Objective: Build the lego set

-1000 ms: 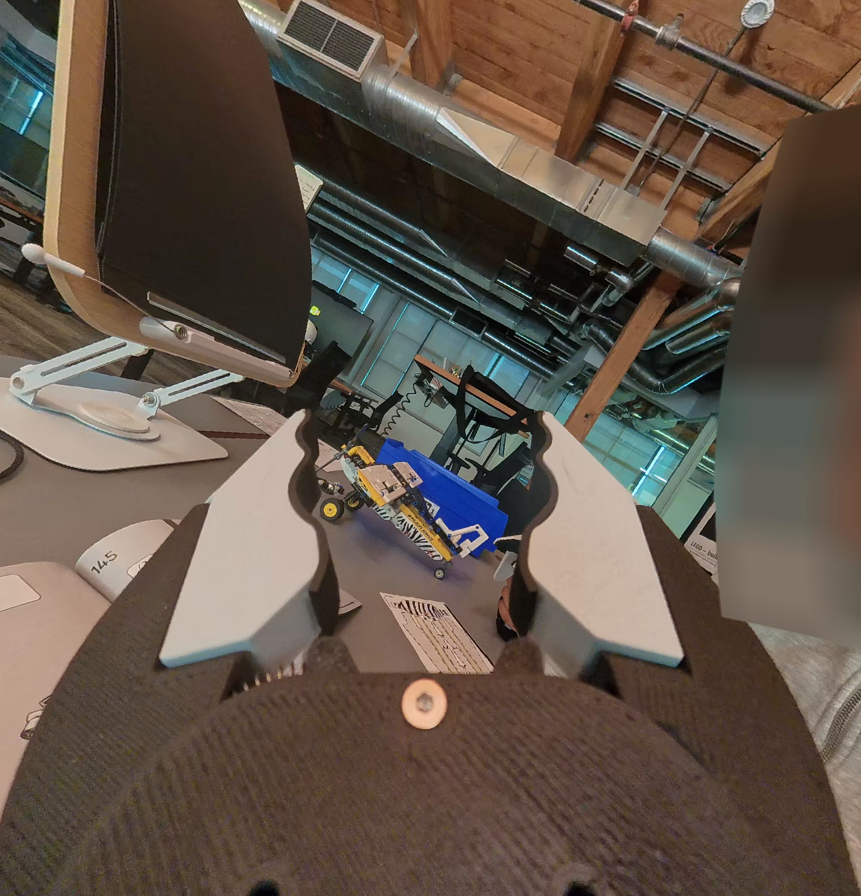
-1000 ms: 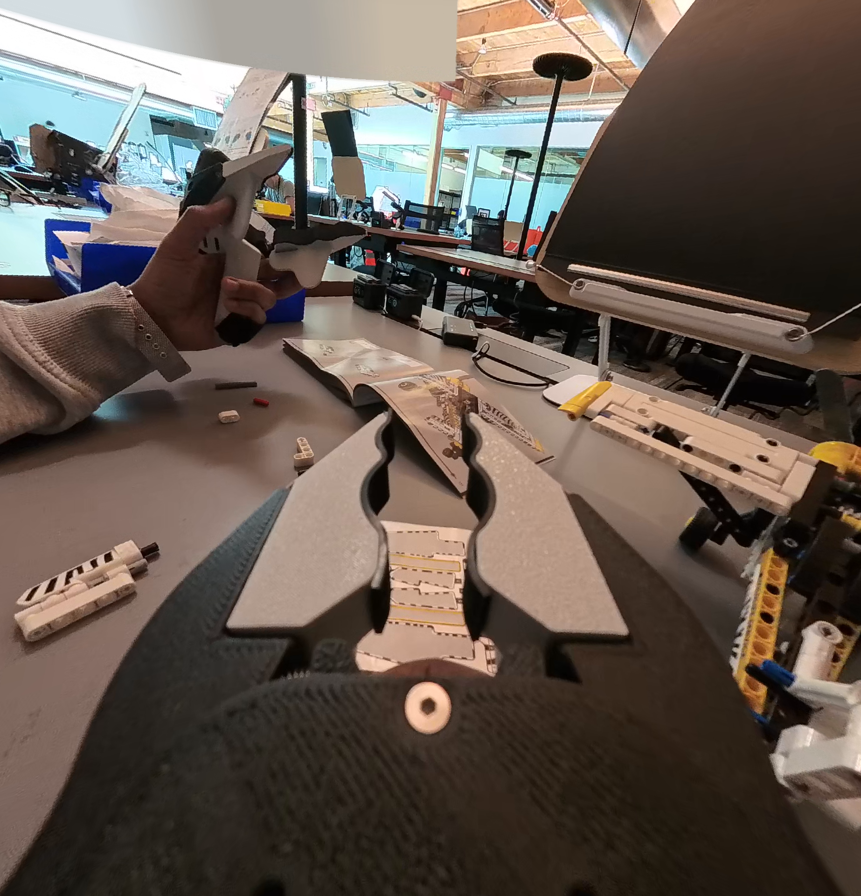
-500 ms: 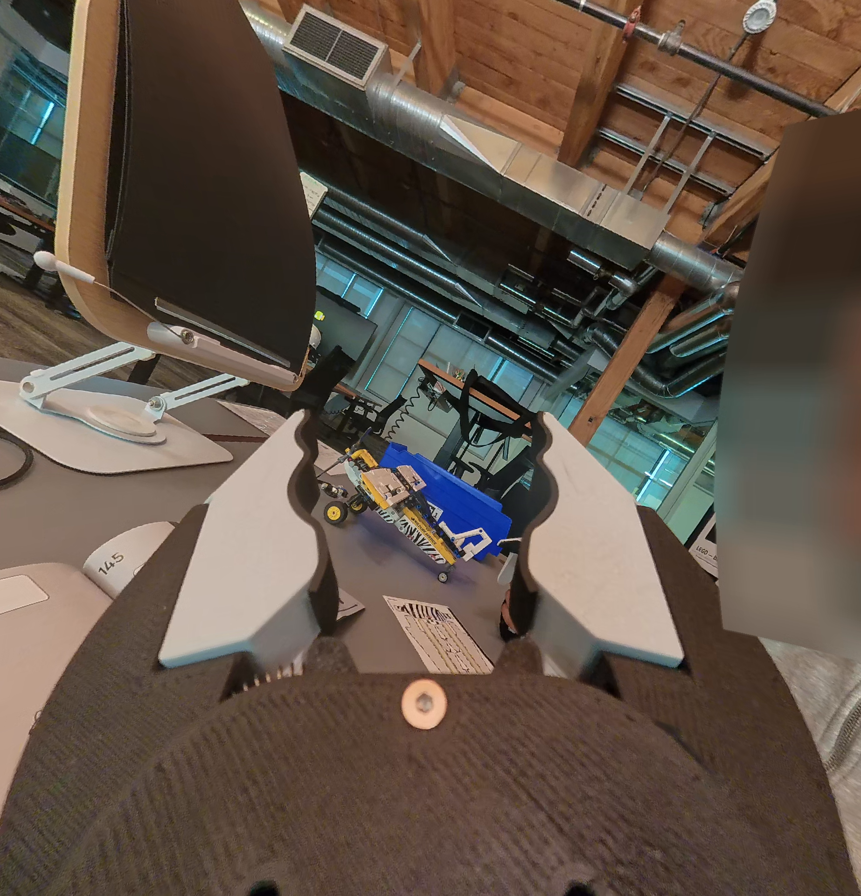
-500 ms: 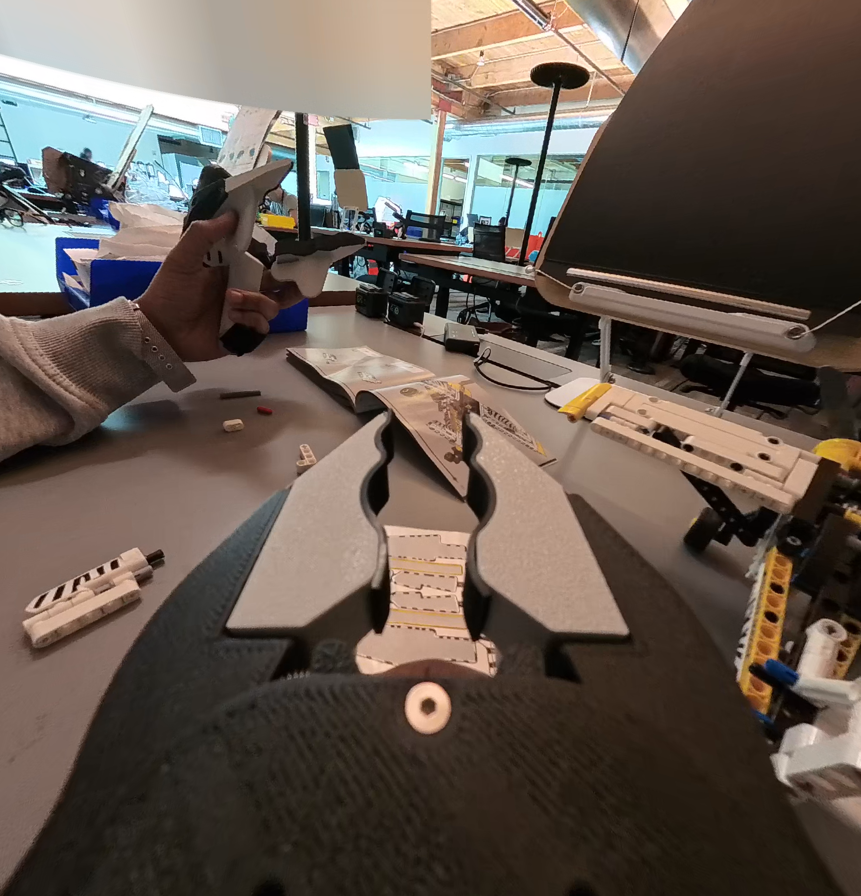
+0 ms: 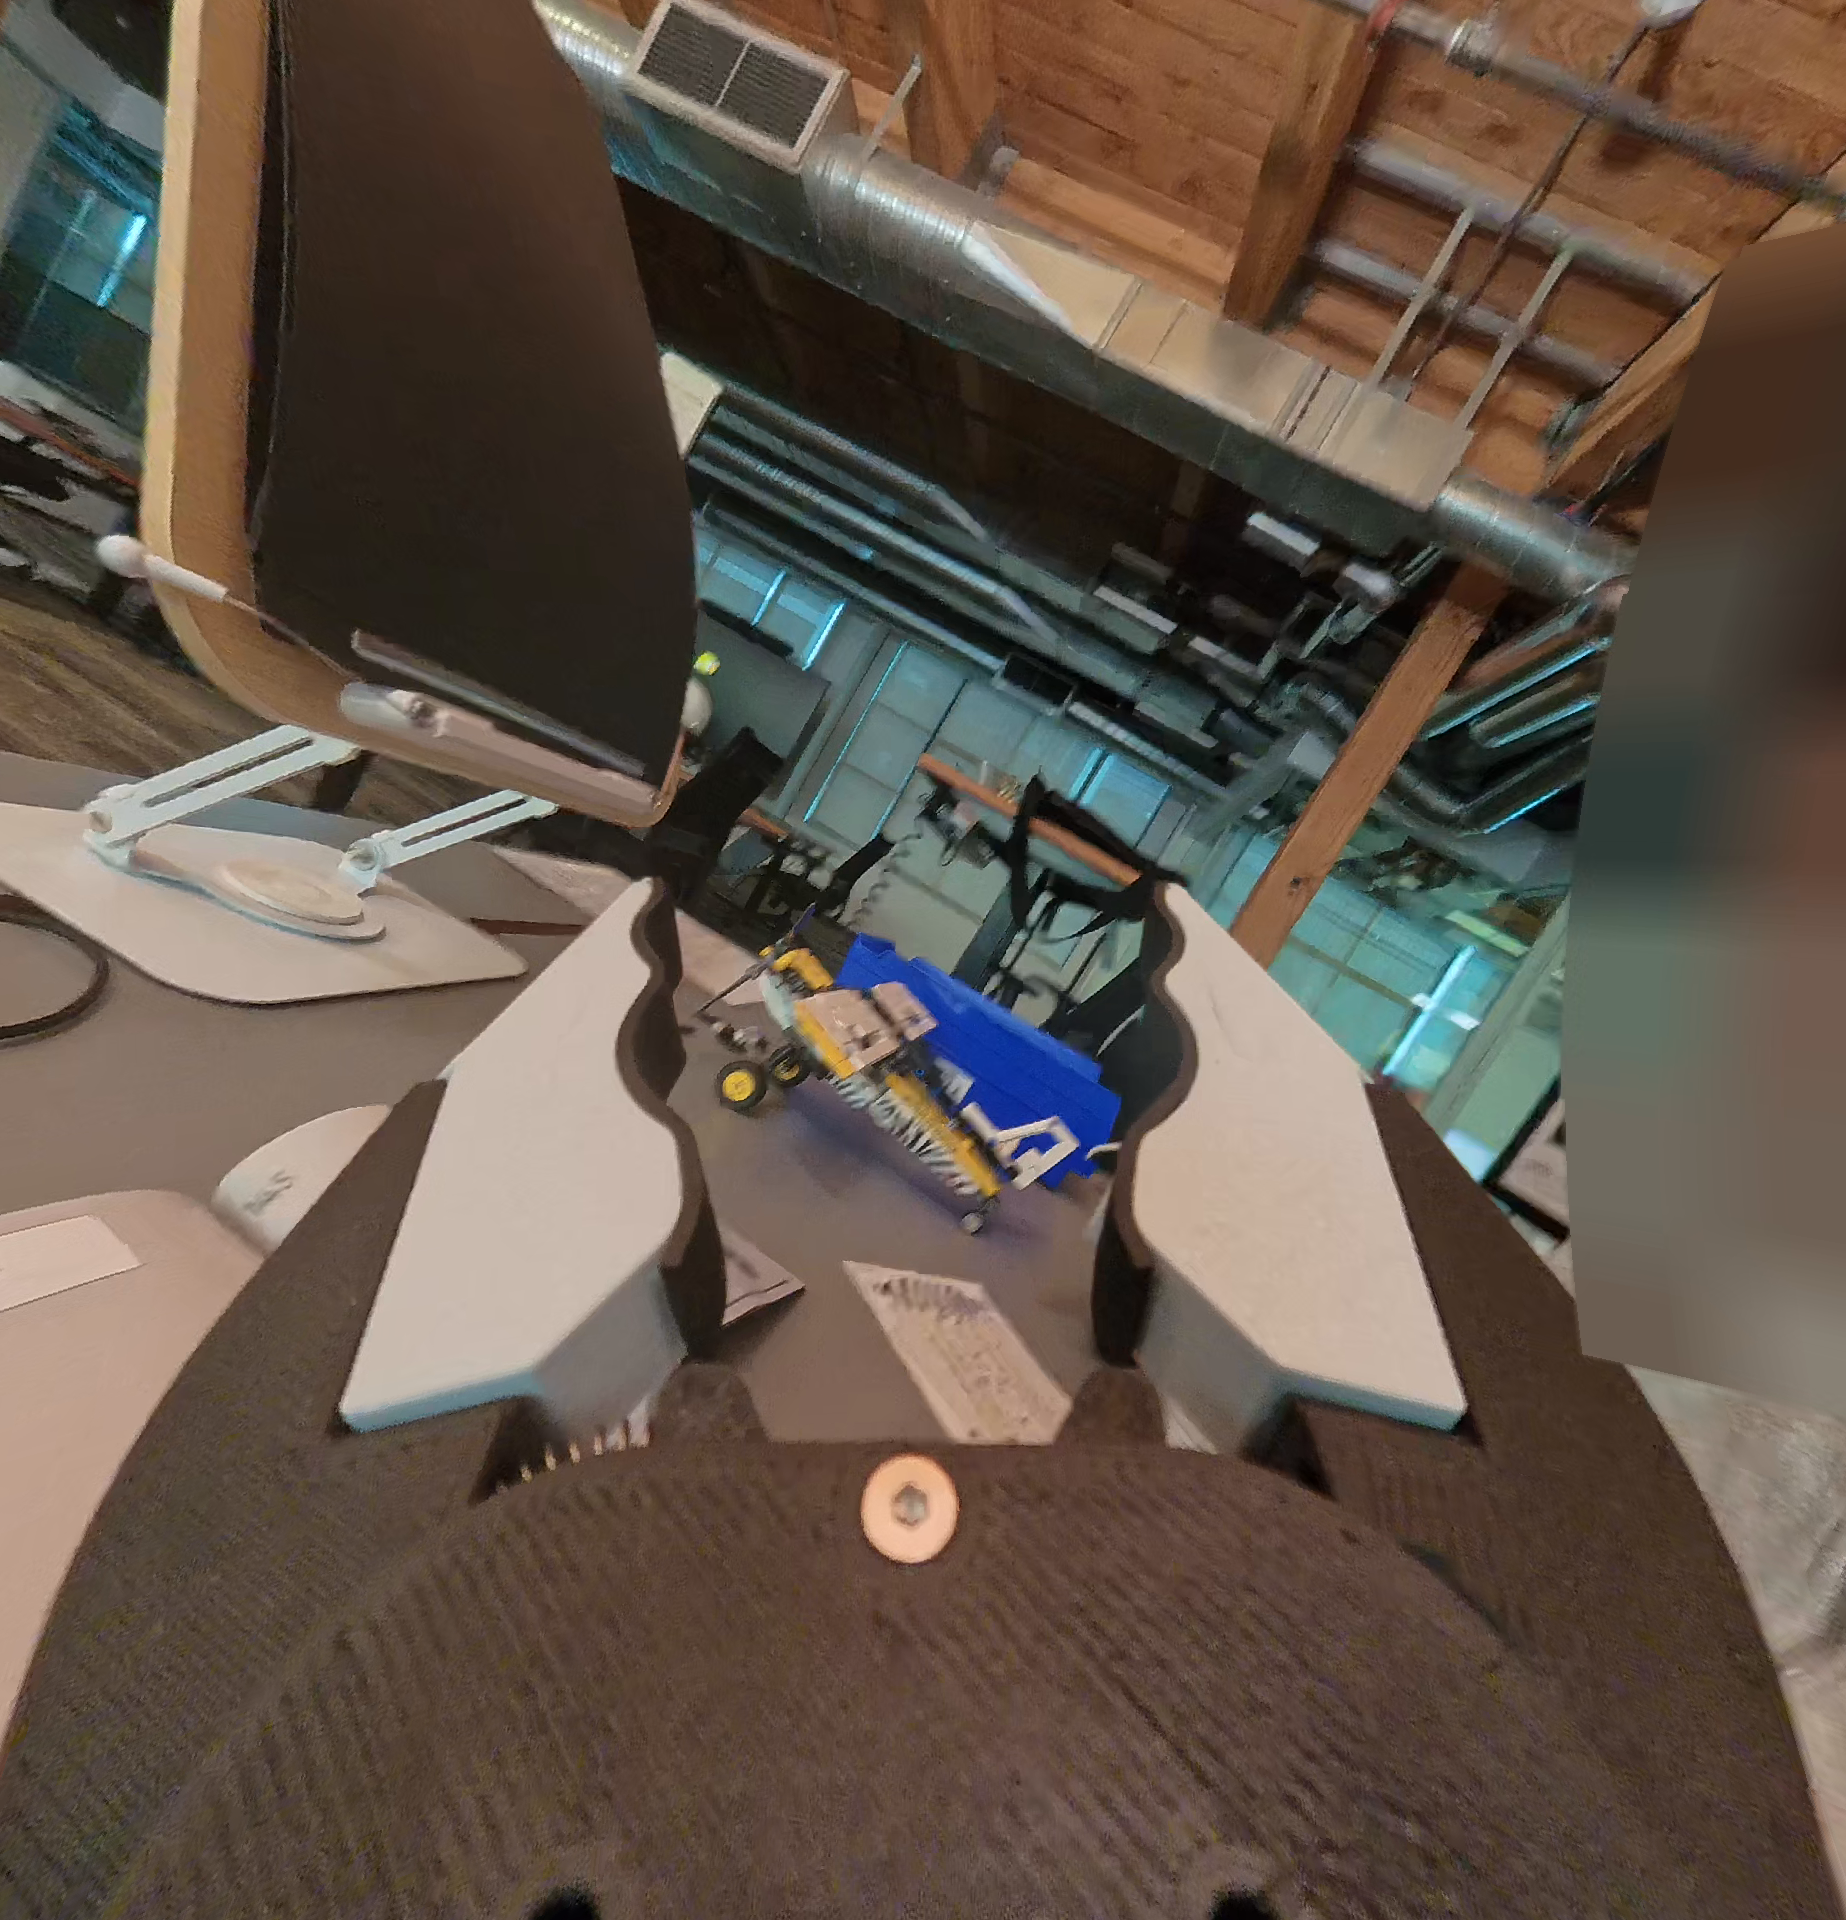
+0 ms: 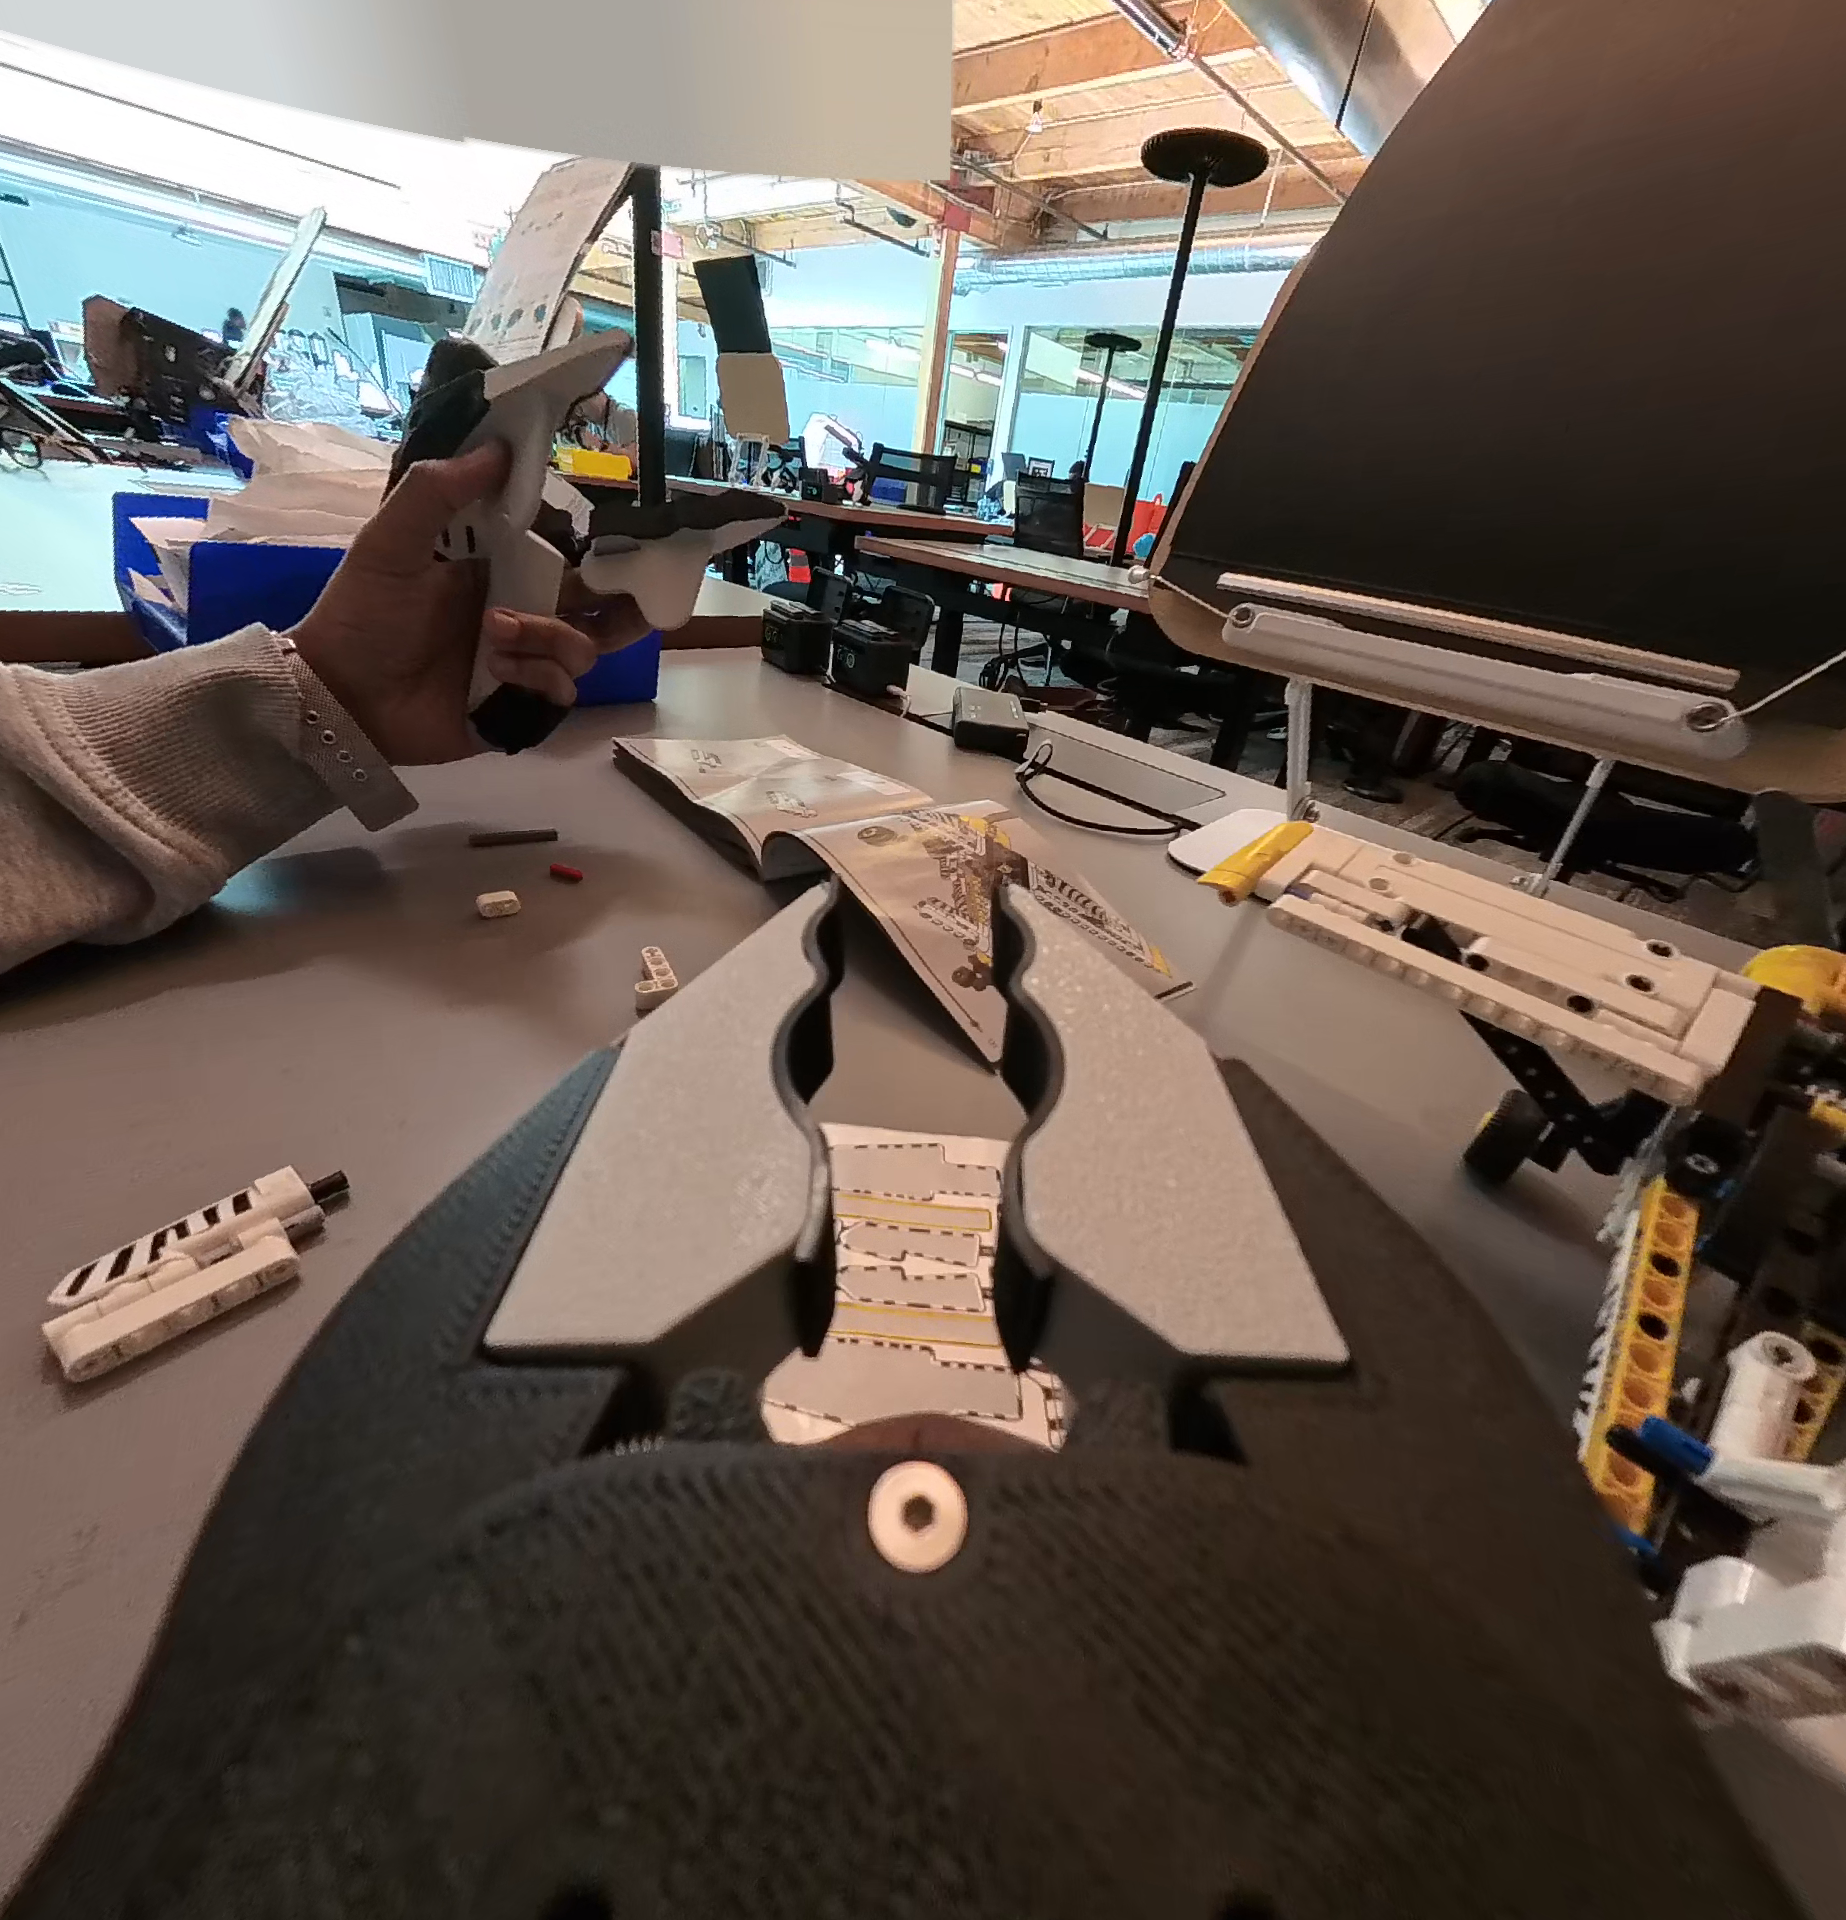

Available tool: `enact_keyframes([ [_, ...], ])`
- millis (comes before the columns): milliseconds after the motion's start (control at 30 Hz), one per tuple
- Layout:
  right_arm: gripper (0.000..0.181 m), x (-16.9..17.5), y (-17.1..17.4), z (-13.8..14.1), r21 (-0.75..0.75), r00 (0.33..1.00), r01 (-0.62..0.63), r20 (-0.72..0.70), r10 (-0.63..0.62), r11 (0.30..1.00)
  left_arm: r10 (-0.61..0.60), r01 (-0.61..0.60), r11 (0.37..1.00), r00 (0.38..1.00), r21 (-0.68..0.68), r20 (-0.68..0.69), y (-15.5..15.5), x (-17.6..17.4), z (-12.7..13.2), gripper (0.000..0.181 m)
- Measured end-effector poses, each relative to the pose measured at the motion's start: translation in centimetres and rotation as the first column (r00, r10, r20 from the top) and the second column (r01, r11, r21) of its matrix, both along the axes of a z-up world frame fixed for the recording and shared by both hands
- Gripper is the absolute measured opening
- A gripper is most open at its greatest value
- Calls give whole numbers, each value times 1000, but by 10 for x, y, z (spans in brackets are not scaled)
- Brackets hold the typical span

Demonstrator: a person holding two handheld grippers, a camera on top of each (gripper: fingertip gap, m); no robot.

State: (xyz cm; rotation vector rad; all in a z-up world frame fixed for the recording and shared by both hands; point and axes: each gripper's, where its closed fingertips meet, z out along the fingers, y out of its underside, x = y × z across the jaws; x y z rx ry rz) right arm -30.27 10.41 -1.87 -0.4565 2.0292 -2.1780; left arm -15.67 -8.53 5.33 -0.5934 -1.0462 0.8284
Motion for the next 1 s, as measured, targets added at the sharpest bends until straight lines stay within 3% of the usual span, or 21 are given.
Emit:
enact_keyframes([
  [33,27,0,0,0,0,1000,0,-2,0,1000,24,-22,999,998,-36,54,1,-5,-6,89],
  [100,27,1,0,-1,2,1000,0,-9,0,1000,97,-49,979,967,-200,236,8,-20,-26,92],
  [167,27,2,0,-1,3,1000,0,-15,1,1000,219,-13,905,872,-425,439,17,-35,-57,92],
  [233,27,2,0,-1,3,1000,-1,-17,1,1000,330,64,817,763,-573,555,21,-45,-88,90],
  [367,27,2,0,0,1,1000,-2,-14,2,1000,360,212,783,612,-584,704,29,-59,-134,90],
  [467,27,2,1,0,1,1000,-2,-15,2,1000,464,235,745,489,-624,738,18,-57,-155,87],
  [633,27,3,1,-1,5,1000,-2,-17,2,1000,534,147,753,432,-641,727,3,-58,-156,65],
  [733,27,3,1,-1,7,1000,-2,-20,2,1000,496,105,795,453,-597,740,8,-68,-156,48],
  [1000,27,4,1,-1,9,1000,-1,-28,1,1000,527,122,766,443,-631,725,28,-93,-156,38],
])
